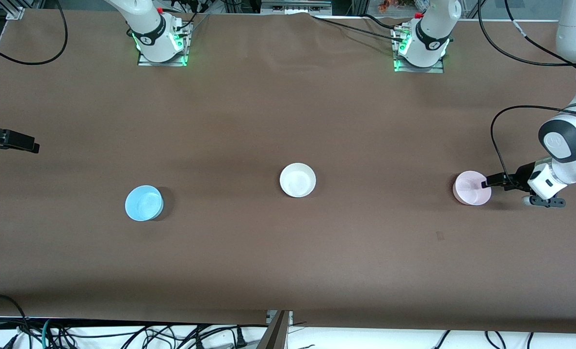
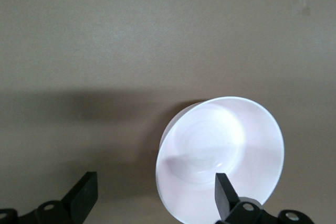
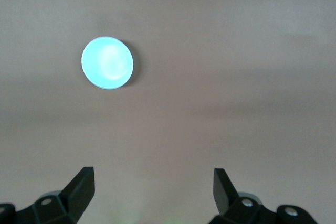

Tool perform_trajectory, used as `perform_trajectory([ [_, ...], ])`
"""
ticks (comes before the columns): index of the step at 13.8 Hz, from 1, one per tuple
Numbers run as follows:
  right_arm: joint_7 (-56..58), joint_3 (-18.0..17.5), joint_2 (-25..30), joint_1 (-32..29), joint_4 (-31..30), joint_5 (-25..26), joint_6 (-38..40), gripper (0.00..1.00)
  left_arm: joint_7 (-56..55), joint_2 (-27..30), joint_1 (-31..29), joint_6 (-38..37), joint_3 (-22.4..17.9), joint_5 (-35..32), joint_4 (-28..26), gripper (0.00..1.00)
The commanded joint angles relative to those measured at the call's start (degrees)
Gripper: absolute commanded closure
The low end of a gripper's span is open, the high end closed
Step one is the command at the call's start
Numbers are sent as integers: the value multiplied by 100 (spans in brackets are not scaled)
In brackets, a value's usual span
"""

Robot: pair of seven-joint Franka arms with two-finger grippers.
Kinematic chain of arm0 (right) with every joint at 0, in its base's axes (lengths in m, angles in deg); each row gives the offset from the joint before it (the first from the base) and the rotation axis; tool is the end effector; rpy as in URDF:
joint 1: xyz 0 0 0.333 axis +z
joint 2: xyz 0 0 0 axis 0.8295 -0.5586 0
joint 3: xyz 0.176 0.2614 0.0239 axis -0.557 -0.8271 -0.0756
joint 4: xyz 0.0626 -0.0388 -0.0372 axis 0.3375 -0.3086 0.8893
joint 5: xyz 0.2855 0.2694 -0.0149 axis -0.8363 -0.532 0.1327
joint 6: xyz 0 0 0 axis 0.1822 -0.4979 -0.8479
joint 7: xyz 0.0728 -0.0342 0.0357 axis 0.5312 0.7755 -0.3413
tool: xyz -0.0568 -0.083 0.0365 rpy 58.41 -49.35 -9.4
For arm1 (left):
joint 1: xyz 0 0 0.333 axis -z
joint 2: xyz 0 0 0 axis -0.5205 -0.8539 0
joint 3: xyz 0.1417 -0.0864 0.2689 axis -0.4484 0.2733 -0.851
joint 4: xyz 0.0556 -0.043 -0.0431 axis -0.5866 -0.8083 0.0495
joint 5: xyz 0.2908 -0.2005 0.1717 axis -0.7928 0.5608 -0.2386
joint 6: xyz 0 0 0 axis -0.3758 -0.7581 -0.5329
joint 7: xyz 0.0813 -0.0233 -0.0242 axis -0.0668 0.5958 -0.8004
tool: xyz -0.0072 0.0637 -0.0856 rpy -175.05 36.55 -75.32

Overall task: Stack pink and blue bowls on white bowl
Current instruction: 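Move the left gripper toward the pink bowl rim, then grasp the pink bowl rim with the left gripper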

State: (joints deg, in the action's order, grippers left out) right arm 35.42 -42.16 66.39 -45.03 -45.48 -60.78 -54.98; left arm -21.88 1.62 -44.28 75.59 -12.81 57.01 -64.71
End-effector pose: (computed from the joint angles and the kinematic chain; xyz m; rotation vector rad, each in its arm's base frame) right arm 0.6278 -0.0622 0.5683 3.0943 -0.0529 -0.2651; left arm 0.5796 0.2023 0.2109 2.9029 0.0025 -0.0613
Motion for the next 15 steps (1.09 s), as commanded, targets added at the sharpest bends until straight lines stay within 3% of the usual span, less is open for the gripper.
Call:
perform_trajectory([
  [1, 3, -38, 47, -3, 15, 5, 364, 0, 522, 35, -27, 235, 11, 458, -229, 14],
  [4, -41, -91, 47, 241, 15, 5, 504, 0, 937, 0, -27, 235, 11, 636, -248, 54],
  [6, -58, -100, 47, 348, 15, -12, 977, 0, 1095, -9, -27, 235, 11, 644, -248, 68],
  [8, -84, -196, 73, 366, 15, -56, 1330, 0, 1175, -9, -27, 235, 11, 662, -248, 97],
  [12, -85, -197, 187, 366, 15, -57, 1848, 0, 1044, 78, 43, -45, 19, 873, -108, 100],
  [15, -85, -258, 319, 401, 24, -100, 1938, 0, 63, 167, 472, -756, 98, 847, 506, 100],
])
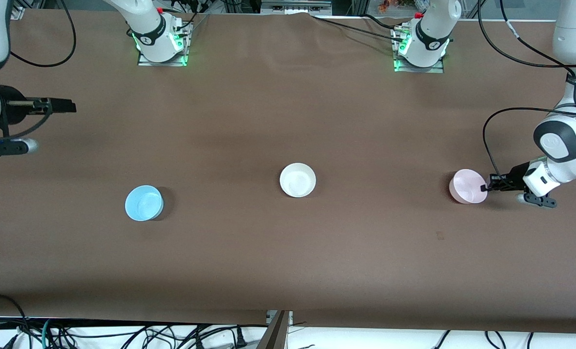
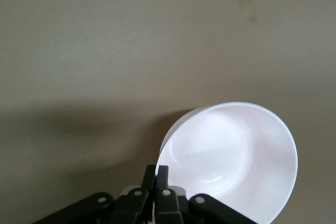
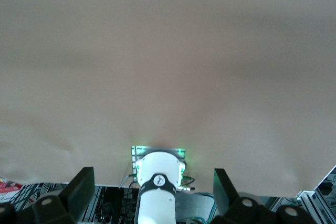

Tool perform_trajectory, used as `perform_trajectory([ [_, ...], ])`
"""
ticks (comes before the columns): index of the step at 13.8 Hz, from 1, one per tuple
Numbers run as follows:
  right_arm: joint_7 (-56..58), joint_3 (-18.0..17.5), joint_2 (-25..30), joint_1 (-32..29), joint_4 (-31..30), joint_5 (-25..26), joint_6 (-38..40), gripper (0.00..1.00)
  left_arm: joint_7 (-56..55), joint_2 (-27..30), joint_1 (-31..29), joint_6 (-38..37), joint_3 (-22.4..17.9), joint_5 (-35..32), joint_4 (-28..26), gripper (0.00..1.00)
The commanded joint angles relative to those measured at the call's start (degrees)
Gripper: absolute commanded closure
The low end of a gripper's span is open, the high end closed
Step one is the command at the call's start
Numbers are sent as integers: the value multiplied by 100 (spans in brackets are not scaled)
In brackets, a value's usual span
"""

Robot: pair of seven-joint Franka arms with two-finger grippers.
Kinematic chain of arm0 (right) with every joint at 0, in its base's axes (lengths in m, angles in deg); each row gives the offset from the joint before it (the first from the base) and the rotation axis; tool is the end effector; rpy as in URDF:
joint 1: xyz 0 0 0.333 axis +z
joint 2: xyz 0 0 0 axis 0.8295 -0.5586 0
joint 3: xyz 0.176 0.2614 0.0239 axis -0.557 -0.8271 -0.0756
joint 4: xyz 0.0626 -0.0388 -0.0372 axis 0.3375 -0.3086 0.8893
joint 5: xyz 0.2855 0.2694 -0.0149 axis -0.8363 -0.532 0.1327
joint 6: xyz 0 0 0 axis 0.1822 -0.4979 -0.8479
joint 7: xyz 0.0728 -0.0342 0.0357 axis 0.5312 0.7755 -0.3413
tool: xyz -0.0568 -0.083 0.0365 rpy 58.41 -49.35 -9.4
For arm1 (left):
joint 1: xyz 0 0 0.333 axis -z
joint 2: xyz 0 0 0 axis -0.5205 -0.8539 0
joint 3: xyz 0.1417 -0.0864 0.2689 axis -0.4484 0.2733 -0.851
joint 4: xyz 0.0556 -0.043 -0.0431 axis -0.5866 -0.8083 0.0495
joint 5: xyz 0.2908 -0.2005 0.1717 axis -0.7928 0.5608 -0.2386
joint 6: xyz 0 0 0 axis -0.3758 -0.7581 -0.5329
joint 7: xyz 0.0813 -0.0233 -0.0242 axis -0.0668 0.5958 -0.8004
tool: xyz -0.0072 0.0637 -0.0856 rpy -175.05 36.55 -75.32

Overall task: Stack pink and blue bowls on white bowl
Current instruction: 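Grasp the pink bowl rim with the left gripper, then carry the pink bowl with the left gripper over the white bowl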

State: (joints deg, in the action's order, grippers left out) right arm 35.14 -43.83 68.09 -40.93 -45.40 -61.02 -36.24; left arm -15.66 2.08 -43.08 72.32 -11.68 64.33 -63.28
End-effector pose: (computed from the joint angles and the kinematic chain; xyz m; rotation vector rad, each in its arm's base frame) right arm 0.5828 -0.0015 0.5682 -3.0504 -0.0844 0.7245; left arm 0.5934 0.1736 0.2221 2.7884 -0.0954 0.0040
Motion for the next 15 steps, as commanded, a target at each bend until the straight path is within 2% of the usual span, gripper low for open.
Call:
perform_trajectory([
  [1, -56, -169, 148, 1, 68, -250, -75, 0, -955, 130, 537, -535, 186, 106, 539, 100],
  [2, -56, -170, 209, 9, 95, -383, -286, 0, -1420, 174, 609, -563, 458, 71, 672, 100],
  [3, -48, -231, 506, 10, 95, -436, -497, 0, -2094, 192, 757, -563, 748, 53, 769, 100],
  [4, -65, -440, 717, 27, 34, -367, -960, 0, -2963, 192, 985, -554, 925, 27, 926, 100],
  [7, -126, -1003, 720, 79, 34, 807, -1771, 0, -5031, 0, 1863, -502, 1242, -341, 1427, 100],
  [8, -266, -1022, 589, 10, 34, 977, -1912, 0, -5541, -123, 2084, -493, 1269, -421, 1603, 100],
  [9, -198, -988, 414, -77, 34, 865, -2114, 0, -6016, -299, 2330, -484, 1304, -430, 1831, 100],
  [11, -5, -1022, 350, -324, 34, 42, -2563, 0, -6904, -650, 2892, -475, 1304, -649, 2279, 100],
  [12, -4, -1023, 342, -264, 25, 38, -2643, 0, -7283, -809, 3069, -405, 1313, -798, 2455, 100],
  [15, 22, -1005, -61, -429, 7, 29, -3117, 0, -7507, -880, 3386, 25, 1313, -993, 2353, 100],
])
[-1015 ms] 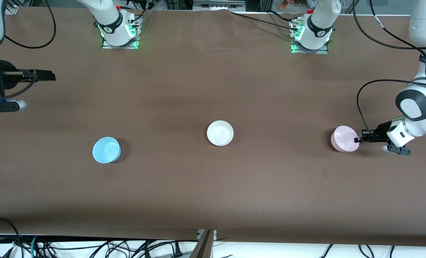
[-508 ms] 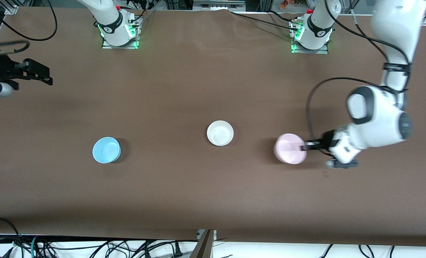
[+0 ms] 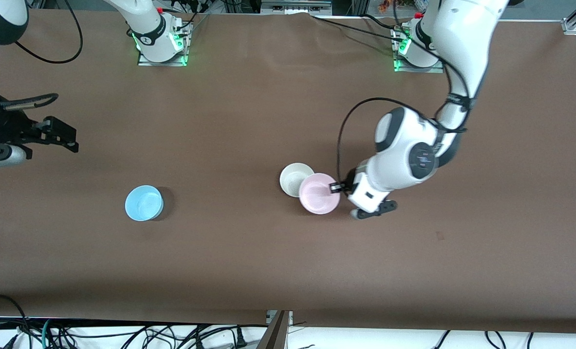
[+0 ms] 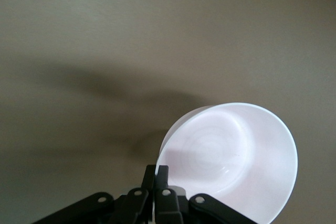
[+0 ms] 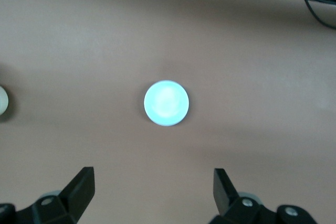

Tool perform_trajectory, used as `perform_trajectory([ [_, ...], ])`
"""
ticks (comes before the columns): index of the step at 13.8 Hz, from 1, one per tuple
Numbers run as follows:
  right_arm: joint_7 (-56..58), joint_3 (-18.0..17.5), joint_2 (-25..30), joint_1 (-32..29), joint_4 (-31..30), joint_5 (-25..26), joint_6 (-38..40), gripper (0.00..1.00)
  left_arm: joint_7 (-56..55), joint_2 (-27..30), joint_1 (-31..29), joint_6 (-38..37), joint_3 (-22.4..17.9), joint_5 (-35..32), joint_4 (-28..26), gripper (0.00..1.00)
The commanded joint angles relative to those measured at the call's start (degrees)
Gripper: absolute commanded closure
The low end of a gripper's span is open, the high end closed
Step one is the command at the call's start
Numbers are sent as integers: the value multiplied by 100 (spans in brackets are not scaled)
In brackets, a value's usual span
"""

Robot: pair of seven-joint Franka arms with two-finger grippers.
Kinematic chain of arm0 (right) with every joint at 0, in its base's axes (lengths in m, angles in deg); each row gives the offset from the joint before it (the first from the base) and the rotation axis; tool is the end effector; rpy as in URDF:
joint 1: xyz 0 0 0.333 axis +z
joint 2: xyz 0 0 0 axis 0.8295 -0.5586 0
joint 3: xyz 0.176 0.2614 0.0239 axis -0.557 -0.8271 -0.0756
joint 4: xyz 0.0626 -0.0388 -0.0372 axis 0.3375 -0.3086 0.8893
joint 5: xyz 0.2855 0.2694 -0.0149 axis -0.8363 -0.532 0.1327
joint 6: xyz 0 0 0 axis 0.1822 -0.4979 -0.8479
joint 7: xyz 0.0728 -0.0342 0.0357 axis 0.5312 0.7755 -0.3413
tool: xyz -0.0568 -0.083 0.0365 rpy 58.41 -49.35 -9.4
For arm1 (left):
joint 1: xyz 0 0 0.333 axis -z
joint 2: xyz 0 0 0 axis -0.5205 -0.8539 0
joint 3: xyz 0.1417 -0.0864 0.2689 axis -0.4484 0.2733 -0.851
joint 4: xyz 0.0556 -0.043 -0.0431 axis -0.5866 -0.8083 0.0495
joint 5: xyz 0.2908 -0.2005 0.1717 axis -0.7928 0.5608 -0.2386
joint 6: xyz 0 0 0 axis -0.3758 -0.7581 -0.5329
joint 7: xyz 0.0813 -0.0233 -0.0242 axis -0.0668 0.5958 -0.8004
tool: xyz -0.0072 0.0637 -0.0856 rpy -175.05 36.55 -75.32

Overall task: Stack pink and blue bowls on white bowl
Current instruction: 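Carry the pink bowl with the left gripper over the white bowl, then lower the pink bowl into the white bowl while the right gripper reaches the blue bowl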

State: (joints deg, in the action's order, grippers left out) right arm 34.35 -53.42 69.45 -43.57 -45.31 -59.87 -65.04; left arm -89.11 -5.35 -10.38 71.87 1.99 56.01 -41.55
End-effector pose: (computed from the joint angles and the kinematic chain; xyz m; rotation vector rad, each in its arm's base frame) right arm 0.6382 0.0530 0.6091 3.1250 0.2561 0.0794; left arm 0.6339 -0.3375 0.2984 2.7625 0.4298 -0.1880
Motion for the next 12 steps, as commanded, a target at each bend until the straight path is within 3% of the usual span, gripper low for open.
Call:
perform_trajectory([
  [1, 84, -46, -416, -340, -2, -113, -265, 0, -162, -138, 178, 89, -46, -161, 100, 100],
  [4, 40, -46, -1128, -588, -19, -436, -1001, 0, -153, -77, 240, 211, 129, -309, -312, 100],
  [7, 40, -46, -1761, -746, -19, -1113, -1108, 0, -171, 108, 231, 861, 332, -372, -954, 100],
  [12, 31, -55, -2333, -887, -19, -1317, -1574, 0, -215, 169, 249, 880, 411, -416, -1104, 100],
])
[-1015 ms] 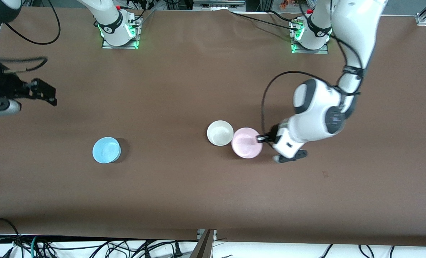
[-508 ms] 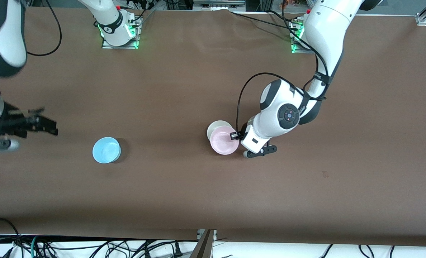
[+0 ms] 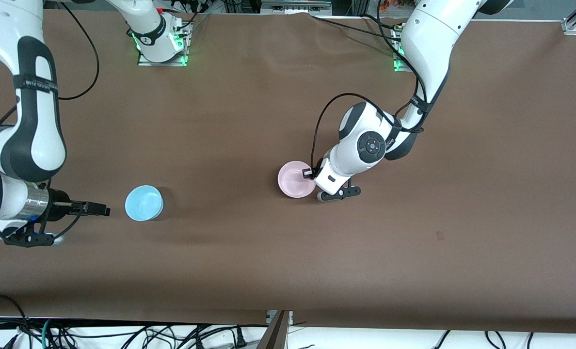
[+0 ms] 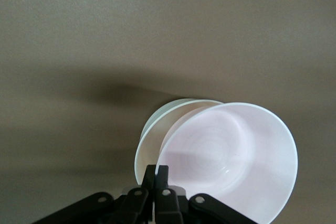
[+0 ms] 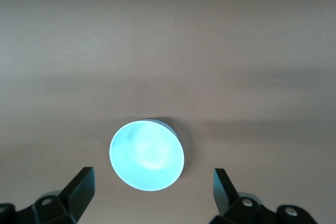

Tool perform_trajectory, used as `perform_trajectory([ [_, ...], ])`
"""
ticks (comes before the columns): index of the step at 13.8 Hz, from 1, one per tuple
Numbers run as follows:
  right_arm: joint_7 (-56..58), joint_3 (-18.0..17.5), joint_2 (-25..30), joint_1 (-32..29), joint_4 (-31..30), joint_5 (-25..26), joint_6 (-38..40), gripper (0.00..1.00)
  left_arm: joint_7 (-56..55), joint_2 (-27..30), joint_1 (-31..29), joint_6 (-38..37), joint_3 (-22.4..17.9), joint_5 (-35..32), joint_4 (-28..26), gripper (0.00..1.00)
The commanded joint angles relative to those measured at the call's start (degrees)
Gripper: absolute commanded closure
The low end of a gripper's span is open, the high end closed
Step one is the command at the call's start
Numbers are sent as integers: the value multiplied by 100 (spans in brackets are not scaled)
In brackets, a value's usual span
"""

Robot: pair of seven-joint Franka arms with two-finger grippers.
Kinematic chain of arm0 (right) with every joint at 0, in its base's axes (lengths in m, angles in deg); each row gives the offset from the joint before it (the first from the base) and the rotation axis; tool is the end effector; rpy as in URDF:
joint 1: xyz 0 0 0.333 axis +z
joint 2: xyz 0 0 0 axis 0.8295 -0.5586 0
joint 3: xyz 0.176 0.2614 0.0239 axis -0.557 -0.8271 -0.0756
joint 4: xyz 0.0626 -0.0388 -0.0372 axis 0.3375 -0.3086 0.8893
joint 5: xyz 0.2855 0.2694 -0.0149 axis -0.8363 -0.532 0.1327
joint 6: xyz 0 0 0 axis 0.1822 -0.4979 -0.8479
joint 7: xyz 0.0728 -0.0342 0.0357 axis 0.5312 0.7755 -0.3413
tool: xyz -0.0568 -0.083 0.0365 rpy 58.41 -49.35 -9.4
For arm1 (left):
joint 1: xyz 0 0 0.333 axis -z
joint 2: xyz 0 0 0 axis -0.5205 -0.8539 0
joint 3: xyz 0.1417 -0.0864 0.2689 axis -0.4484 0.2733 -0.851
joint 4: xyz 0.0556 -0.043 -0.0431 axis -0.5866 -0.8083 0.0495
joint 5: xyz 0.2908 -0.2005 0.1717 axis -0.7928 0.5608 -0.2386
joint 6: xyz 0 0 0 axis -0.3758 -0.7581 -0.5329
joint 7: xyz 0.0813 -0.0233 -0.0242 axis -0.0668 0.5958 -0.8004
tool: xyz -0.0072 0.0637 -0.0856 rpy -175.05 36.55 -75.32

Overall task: Stack pink and blue bowls on white bowl
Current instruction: 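Lower the pink bowl into the white bowl while the right gripper reaches the blue bowl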

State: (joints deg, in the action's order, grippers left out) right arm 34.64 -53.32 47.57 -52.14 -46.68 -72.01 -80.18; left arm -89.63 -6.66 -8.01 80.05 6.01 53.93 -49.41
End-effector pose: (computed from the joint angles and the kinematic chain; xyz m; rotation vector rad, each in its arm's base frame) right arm 0.7260 -0.0256 0.3595 -2.9951 0.0595 0.1050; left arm 0.5774 -0.3850 0.2372 2.8012 0.3352 -0.2241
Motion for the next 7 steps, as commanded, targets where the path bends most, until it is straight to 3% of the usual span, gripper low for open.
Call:
perform_trajectory([
  [1, -7, -74, -198, 14, 110, -94, -112, 0, -162, 318, 3, 62, 9, -208, -345, 100],
  [4, -225, -74, -322, 163, 22, 46, -252, 1, -74, 309, -23, 62, 9, -217, -354, 100],
  [7, -944, -65, -462, 602, -233, 607, -875, 1, -74, 300, -6, 71, 9, -348, -362, 100],
])
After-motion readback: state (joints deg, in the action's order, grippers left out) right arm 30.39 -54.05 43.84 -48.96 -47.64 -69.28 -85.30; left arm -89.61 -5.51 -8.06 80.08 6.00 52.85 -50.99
